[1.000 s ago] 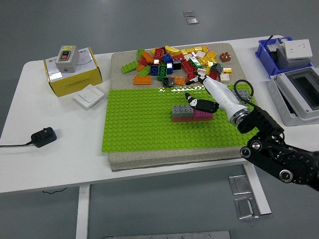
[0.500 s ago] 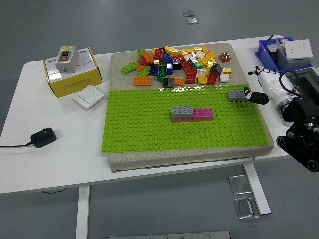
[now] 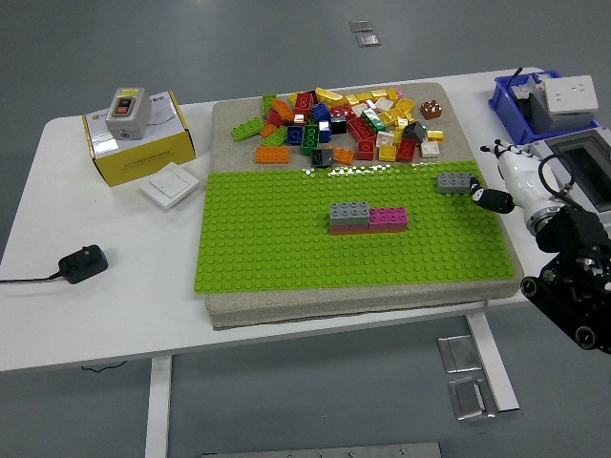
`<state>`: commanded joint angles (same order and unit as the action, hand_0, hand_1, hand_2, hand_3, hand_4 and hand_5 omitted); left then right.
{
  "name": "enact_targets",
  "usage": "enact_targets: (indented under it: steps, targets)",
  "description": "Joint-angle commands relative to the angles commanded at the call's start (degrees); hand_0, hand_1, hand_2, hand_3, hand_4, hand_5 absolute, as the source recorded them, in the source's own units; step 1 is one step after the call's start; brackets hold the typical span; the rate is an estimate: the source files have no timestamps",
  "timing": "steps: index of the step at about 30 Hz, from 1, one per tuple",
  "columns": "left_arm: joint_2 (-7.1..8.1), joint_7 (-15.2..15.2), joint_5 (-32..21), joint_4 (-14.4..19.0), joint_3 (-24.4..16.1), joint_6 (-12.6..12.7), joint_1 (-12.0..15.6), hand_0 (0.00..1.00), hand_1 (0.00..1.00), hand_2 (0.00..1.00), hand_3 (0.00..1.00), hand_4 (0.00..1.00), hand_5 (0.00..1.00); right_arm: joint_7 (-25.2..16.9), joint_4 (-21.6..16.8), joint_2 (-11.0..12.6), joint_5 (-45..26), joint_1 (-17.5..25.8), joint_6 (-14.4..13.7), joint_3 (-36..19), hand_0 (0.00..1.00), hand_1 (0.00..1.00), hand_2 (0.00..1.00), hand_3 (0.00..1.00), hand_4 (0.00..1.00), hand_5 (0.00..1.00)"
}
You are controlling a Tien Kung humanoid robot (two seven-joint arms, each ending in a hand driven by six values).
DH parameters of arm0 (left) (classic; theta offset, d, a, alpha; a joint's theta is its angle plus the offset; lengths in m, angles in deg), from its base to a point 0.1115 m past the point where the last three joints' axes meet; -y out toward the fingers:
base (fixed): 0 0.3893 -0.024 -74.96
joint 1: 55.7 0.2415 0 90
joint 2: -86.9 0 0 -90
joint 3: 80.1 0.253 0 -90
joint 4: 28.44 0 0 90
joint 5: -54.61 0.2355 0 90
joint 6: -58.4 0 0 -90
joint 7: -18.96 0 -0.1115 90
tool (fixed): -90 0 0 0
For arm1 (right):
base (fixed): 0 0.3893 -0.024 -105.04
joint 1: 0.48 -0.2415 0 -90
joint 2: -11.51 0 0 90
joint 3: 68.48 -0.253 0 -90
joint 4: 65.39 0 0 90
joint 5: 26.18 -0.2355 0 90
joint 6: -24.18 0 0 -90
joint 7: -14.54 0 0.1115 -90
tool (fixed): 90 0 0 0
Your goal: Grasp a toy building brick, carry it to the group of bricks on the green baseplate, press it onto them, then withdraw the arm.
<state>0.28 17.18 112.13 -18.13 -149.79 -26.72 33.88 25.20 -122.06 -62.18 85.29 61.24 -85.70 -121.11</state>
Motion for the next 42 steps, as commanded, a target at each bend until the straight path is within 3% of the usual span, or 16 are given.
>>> enact_targets:
  steps: [5,6,11,12,15,23,24,29,35,36,41,42]
  targets:
    - [0.14,0.2,0.3,0.0,0.0,0.0,0.3,0.662,0.662,0.563,0.591,0.174,0.636,-2.7,-7.1,-3.3,-0.1,6.0,-2.5,-9.3,0.903,0.901,0.906,0.831,0.530,0.390]
    - [0.11,0.3,0.0,0.0,0.2,0.0,0.2,0.662,0.662,0.565,0.593,0.174,0.635,-3.4,-8.6,-3.8,-1.0,7.2,-3.0,-11.0,0.843,0.843,0.853,0.798,0.533,0.402]
    - [-0.04,0.7,-0.8,0.0,0.9,0.0,0.1,0.662,0.662,0.565,0.593,0.174,0.635,-7.5,-14.4,-4.7,-6.7,11.6,-5.1,-17.3,0.843,0.843,0.853,0.798,0.533,0.402]
    - [-0.06,0.6,-0.7,0.0,0.8,0.0,0.1,0.662,0.662,0.569,0.593,0.174,0.635,-8.2,-15.6,-4.8,-8.0,12.2,-5.4,-18.6,0.730,0.784,0.804,0.752,0.525,0.405]
    - [-0.04,0.2,-0.3,0.0,0.2,0.1,0.2,0.662,0.662,0.569,0.593,0.174,0.635,-9.3,-17.1,-5.0,-10.6,13.2,-6.0,-21.2,0.730,0.784,0.804,0.752,0.525,0.405]
    - [0.19,0.3,-0.8,0.0,0.3,0.2,0.2,0.663,0.662,0.570,0.594,0.180,0.637,-10.8,-16.7,-6.3,-12.8,14.9,-6.7,-21.6,0.692,0.775,0.795,0.744,0.519,0.394]
    - [0.13,0.3,-0.7,0.0,0.3,0.2,0.3,0.662,0.661,0.574,0.597,0.184,0.637,-11.2,-16.8,-6.6,-13.2,15.2,-7.0,-21.5,0.632,0.751,0.785,0.736,0.512,0.393]
    - [-0.26,0.2,-0.2,0.0,-0.2,0.2,0.5,0.662,0.661,0.574,0.597,0.184,0.637,-12.8,-17.3,-7.1,-14.4,16.5,-8.2,-20.1,0.632,0.751,0.785,0.736,0.512,0.393]
    - [-0.26,0.3,-0.1,0.0,-0.4,0.4,0.1,0.663,0.662,0.577,0.596,0.184,0.639,-11.9,-12.0,-6.2,-9.3,14.1,-9.1,-18.5,0.626,0.741,0.777,0.721,0.504,0.391]
    - [-0.29,0.4,-0.2,0.0,-0.4,0.4,0.0,0.663,0.663,0.580,0.597,0.187,0.640,-12.2,-11.0,-6.1,-9.3,13.9,-9.5,-18.5,0.394,0.583,0.760,0.706,0.491,0.367]
    - [-0.54,0.5,-0.1,0.0,-0.3,0.5,-0.5,0.663,0.663,0.580,0.597,0.187,0.640,-15.8,-9.7,-6.3,-11.3,14.4,-12.3,-19.1,0.394,0.583,0.760,0.706,0.491,0.367]
    - [-0.65,0.4,0.1,0.0,-0.4,0.5,-0.5,0.663,0.662,0.581,0.598,0.189,0.639,-16.9,-10.3,-6.4,-12.4,14.8,-12.9,-18.8,0.389,0.537,0.735,0.706,0.499,0.368]
